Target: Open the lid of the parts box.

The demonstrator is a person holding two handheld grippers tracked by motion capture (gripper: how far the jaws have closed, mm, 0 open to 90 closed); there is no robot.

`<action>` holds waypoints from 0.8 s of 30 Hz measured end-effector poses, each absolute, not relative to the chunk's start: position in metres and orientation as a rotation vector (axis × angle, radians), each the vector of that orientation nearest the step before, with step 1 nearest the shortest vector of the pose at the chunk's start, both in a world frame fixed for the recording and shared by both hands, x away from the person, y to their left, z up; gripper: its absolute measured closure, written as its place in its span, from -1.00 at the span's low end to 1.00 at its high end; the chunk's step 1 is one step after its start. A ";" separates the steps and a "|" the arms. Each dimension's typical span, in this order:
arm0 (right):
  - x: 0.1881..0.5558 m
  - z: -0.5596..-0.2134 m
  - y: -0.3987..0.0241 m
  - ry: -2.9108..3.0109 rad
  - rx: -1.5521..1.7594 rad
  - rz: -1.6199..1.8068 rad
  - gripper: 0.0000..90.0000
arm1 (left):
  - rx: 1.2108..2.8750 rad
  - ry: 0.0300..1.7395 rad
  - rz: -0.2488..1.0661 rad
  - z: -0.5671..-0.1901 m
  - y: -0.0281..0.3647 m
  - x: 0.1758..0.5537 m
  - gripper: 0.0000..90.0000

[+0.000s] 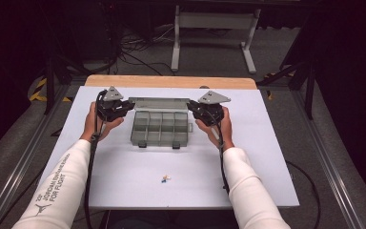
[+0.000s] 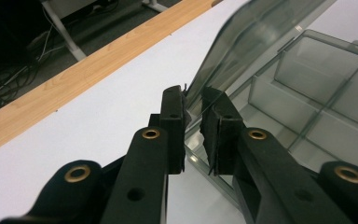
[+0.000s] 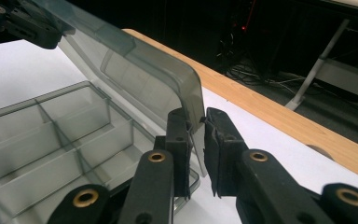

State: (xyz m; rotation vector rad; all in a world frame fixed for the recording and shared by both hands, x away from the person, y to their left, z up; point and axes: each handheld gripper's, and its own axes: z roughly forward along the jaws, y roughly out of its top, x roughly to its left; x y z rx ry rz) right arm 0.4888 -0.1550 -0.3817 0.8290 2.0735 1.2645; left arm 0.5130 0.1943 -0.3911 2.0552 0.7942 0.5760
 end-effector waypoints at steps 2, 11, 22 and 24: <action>0.494 -0.383 -0.154 2.070 0.852 1.266 0.79 | 2.050 0.797 0.572 -0.392 0.194 0.516 0.78; 0.509 -0.396 -0.149 2.061 0.900 1.230 0.82 | 2.010 0.853 0.536 -0.407 0.194 0.529 0.78; 0.522 -0.415 -0.147 2.025 0.991 1.233 0.84 | 1.990 0.922 0.528 -0.420 0.190 0.538 0.79; 0.523 -0.417 -0.146 2.019 1.010 1.240 0.84 | 1.982 0.941 0.529 -0.422 0.188 0.539 0.80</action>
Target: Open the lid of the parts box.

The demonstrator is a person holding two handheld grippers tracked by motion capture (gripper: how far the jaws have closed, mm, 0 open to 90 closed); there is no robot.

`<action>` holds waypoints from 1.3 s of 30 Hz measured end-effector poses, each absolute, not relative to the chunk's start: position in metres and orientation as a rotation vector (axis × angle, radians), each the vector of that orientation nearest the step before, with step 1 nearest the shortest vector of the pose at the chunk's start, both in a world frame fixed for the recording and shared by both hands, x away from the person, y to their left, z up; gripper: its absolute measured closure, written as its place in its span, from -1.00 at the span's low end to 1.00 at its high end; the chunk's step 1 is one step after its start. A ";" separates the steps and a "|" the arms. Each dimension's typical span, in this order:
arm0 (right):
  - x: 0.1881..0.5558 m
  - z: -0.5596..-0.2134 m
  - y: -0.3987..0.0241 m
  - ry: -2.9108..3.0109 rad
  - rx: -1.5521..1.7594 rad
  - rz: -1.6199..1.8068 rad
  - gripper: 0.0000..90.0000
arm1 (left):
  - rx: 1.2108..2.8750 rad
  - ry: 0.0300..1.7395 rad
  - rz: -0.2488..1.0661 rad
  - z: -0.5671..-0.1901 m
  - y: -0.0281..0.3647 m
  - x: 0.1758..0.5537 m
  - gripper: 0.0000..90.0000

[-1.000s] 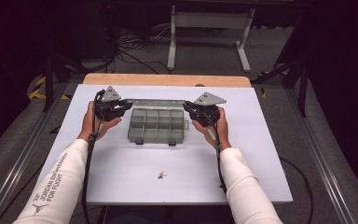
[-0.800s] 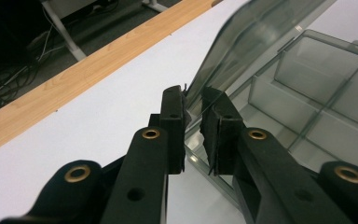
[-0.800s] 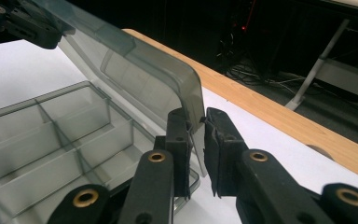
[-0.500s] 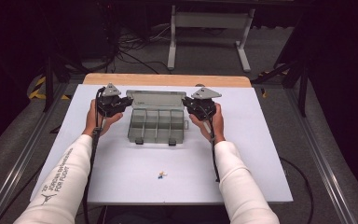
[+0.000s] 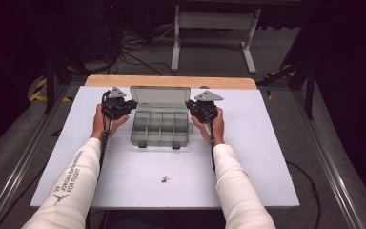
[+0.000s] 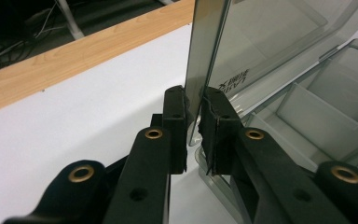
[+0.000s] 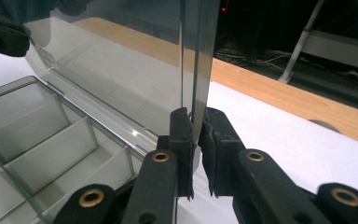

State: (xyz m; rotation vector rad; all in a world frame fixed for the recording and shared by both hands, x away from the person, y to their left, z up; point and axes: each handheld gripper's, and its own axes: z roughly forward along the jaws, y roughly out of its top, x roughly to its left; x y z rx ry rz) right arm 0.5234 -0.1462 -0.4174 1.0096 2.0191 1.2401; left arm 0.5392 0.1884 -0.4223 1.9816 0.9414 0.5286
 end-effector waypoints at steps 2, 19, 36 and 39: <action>0.525 -0.421 -0.145 2.018 1.025 1.231 0.84 | 1.980 0.953 0.534 -0.424 0.188 0.540 0.80; 0.531 -0.438 -0.142 1.998 1.114 1.225 0.86 | 1.943 1.054 0.487 -0.442 0.185 0.543 0.84; 0.532 -0.447 -0.139 1.998 1.146 1.194 0.84 | 1.957 1.052 0.512 -0.444 0.183 0.544 0.82; 0.532 -0.447 -0.138 1.997 1.144 1.182 0.84 | 1.964 1.052 0.529 -0.443 0.182 0.544 0.81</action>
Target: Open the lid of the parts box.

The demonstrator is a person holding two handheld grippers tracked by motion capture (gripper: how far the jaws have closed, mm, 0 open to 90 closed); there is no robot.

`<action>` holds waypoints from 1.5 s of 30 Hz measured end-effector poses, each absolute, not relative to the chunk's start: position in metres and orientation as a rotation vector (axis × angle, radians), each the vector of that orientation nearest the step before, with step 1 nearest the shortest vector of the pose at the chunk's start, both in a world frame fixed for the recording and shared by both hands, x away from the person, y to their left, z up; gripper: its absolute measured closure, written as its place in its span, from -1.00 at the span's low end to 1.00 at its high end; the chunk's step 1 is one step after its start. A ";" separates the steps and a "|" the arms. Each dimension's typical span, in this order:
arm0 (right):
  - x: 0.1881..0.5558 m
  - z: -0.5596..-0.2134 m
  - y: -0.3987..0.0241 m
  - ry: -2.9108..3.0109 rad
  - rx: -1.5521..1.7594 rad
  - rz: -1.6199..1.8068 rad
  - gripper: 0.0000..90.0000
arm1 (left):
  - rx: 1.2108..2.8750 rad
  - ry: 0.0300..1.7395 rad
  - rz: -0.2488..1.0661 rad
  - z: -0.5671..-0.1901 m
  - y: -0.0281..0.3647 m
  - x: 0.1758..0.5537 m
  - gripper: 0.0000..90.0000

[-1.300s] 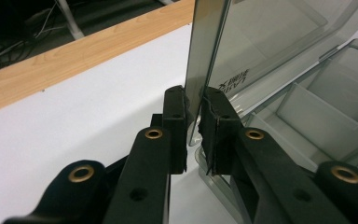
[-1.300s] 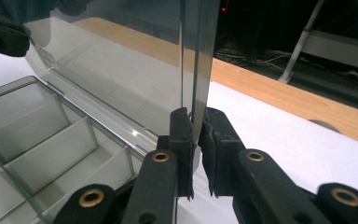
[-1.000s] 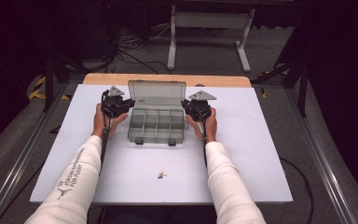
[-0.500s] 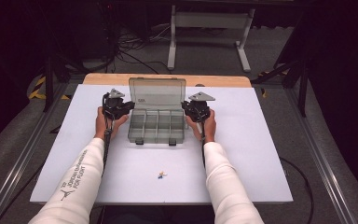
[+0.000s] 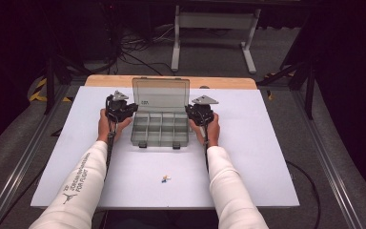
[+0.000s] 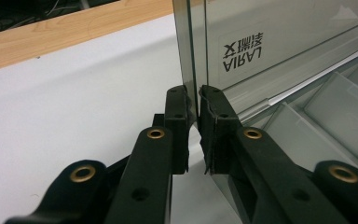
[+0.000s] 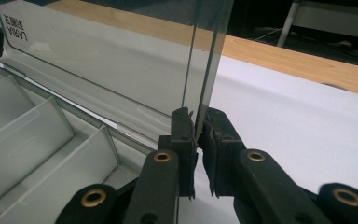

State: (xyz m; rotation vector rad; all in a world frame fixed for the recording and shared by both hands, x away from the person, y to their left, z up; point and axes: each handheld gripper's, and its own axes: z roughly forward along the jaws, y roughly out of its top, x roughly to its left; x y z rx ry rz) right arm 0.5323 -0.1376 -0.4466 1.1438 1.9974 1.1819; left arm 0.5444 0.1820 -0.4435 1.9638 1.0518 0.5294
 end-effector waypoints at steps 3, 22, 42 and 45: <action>0.533 -0.446 -0.137 2.000 1.145 1.173 0.83 | 1.970 1.048 0.525 -0.443 0.181 0.545 0.80; 0.541 -0.448 -0.138 2.018 1.161 1.196 0.73 | 1.949 1.039 0.502 -0.448 0.183 0.552 0.74; 0.542 -0.447 -0.137 2.027 1.149 1.174 0.60 | 1.965 1.047 0.523 -0.449 0.182 0.552 0.69; 0.541 -0.447 -0.137 2.027 1.148 1.173 0.61 | 1.970 1.048 0.526 -0.449 0.182 0.552 0.68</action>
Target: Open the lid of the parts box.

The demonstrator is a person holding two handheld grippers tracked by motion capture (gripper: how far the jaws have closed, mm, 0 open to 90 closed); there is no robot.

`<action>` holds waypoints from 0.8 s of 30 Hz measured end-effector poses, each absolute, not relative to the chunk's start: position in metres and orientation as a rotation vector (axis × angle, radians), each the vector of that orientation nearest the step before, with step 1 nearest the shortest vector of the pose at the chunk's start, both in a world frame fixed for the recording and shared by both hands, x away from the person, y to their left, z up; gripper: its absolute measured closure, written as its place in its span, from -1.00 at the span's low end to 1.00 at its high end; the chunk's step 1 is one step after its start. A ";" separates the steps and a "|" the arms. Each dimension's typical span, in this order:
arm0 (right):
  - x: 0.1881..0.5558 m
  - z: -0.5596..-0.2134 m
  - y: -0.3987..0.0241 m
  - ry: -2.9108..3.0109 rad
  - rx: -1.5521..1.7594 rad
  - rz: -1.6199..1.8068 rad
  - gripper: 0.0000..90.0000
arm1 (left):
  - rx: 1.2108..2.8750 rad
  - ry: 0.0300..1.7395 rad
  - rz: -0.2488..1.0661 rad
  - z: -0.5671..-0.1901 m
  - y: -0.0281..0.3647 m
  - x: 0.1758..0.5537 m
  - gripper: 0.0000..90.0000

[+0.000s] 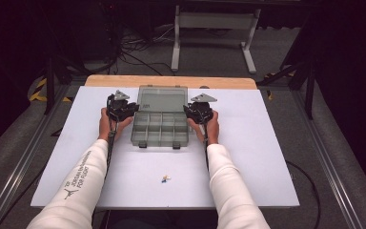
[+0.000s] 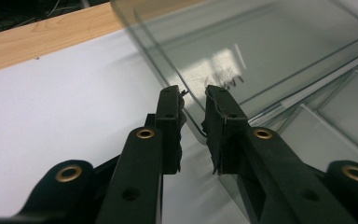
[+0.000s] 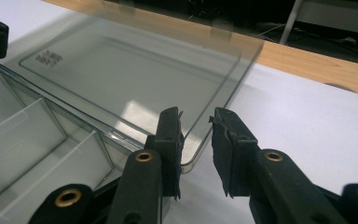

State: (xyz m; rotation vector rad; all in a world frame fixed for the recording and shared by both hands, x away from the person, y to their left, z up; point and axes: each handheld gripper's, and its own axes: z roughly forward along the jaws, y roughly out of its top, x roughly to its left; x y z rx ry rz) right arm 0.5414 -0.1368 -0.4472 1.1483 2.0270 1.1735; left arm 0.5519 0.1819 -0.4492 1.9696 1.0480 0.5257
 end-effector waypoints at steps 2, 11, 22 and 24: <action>0.541 -0.447 -0.137 2.026 1.148 1.172 0.60 | 1.975 1.043 0.528 -0.449 0.182 0.552 0.67; 0.535 -0.441 -0.139 2.037 1.119 1.153 0.53 | 1.995 0.993 0.570 -0.435 0.190 0.543 0.64; 0.509 -0.424 -0.146 2.059 1.025 1.203 0.52 | 2.018 0.860 0.620 -0.418 0.201 0.517 0.63; 0.507 -0.423 -0.146 2.061 1.014 1.206 0.52 | 2.023 0.834 0.625 -0.415 0.204 0.510 0.62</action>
